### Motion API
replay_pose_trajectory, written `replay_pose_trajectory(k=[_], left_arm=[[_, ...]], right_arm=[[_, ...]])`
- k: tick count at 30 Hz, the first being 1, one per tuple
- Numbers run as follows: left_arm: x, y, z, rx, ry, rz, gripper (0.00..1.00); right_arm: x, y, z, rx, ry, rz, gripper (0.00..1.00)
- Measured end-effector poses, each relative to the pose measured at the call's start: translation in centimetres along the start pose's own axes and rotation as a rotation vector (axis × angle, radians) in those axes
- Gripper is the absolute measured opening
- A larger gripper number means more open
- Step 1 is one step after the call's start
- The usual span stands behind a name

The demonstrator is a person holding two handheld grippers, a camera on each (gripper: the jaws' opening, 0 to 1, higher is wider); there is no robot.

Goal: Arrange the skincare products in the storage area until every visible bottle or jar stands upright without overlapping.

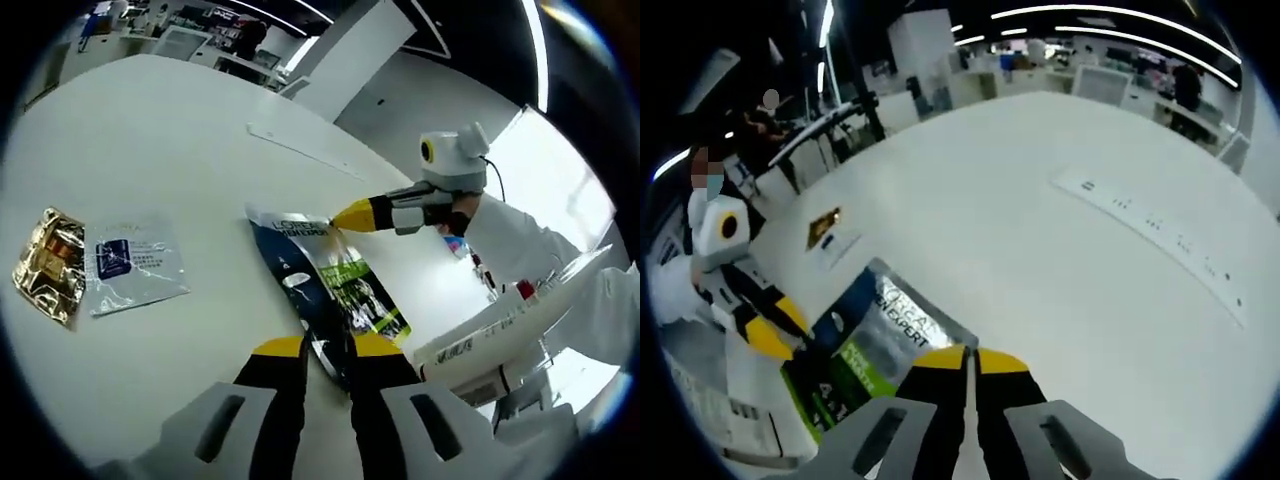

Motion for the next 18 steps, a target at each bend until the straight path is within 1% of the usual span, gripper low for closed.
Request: replay_pose_trajectory(k=[2, 6, 7, 8, 9, 10, 11, 12, 15, 18], left_arm=[[-0.2, -0.4, -0.2, -0.005, -0.004, 0.013, 0.12], [0.2, -0.6, -1.0, -0.004, -0.011, 0.017, 0.09], [0.3, -0.6, -1.1, -0.006, -0.018, 0.022, 0.07], [0.3, -0.7, -1.2, -0.009, -0.023, 0.021, 0.02], [0.2, -0.8, -1.2, -0.008, -0.025, 0.015, 0.00], [0.2, -0.6, -1.3, 0.022, -0.028, 0.001, 0.00], [0.2, -0.7, -1.4, 0.003, -0.026, 0.006, 0.00], [0.2, -0.8, -1.4, -0.002, -0.025, 0.011, 0.00], [0.1, -0.9, -1.3, 0.002, -0.026, 0.000, 0.00], [0.1, -0.9, -1.2, 0.008, -0.032, 0.009, 0.00]], right_arm=[[0.0, -0.1, -0.1, -0.001, 0.002, 0.004, 0.00], [-0.1, 0.1, 0.0, 0.002, -0.004, 0.001, 0.00], [-0.1, 0.1, -0.1, 0.004, -0.011, -0.003, 0.00], [-0.1, 0.2, -0.1, 0.003, -0.014, 0.000, 0.00], [-0.1, 0.2, -0.1, 0.003, -0.015, -0.001, 0.00], [-0.1, 0.2, -0.2, 0.002, -0.014, 0.002, 0.00], [0.0, 0.2, -0.2, 0.001, -0.012, 0.004, 0.00], [0.0, 0.2, -0.2, 0.001, -0.012, 0.006, 0.00], [-0.2, 0.4, -0.1, 0.000, -0.016, 0.002, 0.00], [-0.2, 0.5, -0.2, -0.001, -0.017, 0.007, 0.00]])
Point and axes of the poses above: the point that each gripper's makers call its tool centre point, and the gripper's own axes: z roughly backward along the fingers, y roughly to its left, x roughly out of its top, the point moved 10 cm from there along z, roughly backward along the fingers, and after that the axes turned 12 degrees about z, right-handed, at the moved point
